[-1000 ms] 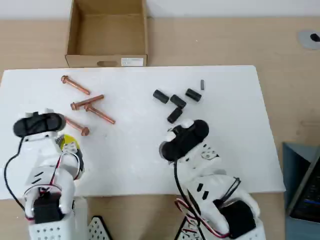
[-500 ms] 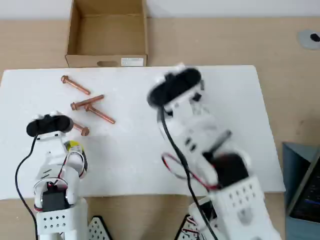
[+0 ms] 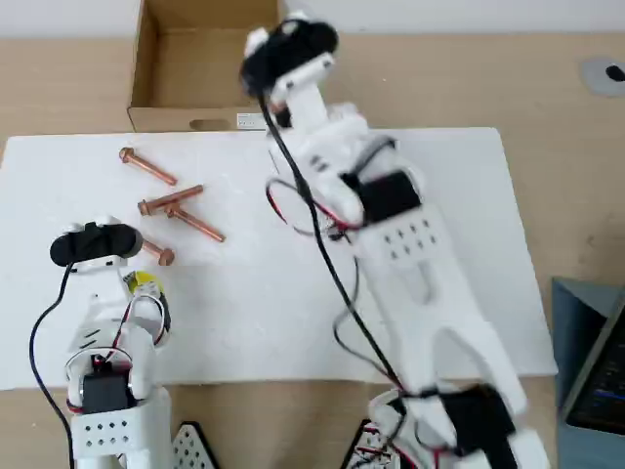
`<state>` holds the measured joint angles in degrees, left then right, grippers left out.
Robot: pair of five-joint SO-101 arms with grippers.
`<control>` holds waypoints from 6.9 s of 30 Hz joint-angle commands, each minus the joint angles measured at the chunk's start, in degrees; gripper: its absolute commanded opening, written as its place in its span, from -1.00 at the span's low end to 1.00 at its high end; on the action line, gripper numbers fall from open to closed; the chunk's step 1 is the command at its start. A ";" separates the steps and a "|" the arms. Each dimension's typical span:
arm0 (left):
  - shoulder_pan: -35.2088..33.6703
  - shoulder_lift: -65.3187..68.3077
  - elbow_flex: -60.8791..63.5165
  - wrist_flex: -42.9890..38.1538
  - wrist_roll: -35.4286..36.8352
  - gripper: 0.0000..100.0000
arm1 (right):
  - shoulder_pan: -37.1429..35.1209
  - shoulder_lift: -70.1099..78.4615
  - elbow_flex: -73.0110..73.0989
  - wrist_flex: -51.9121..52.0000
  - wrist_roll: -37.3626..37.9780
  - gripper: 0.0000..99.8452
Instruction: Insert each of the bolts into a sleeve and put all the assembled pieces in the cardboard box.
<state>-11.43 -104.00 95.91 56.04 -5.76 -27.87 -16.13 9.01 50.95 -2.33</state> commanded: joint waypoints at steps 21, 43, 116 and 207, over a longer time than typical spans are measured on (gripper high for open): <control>-0.44 -0.57 0.18 -0.97 0.00 -1.00 | 0.75 56.75 -66.86 -3.34 4.92 -0.98; -0.18 -0.57 0.18 -0.97 -0.18 -1.00 | 0.57 86.90 -100.44 -2.99 15.30 -0.68; -0.44 -0.40 0.09 -0.79 -0.18 -1.00 | 5.32 45.93 -55.25 50.73 26.55 -0.70; -0.26 -0.13 -7.91 4.75 3.52 -0.99 | 24.31 -12.44 -3.74 51.08 5.01 -0.98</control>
<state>-11.43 -104.00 93.63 59.82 -2.59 -7.47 -21.32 0.75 101.05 3.82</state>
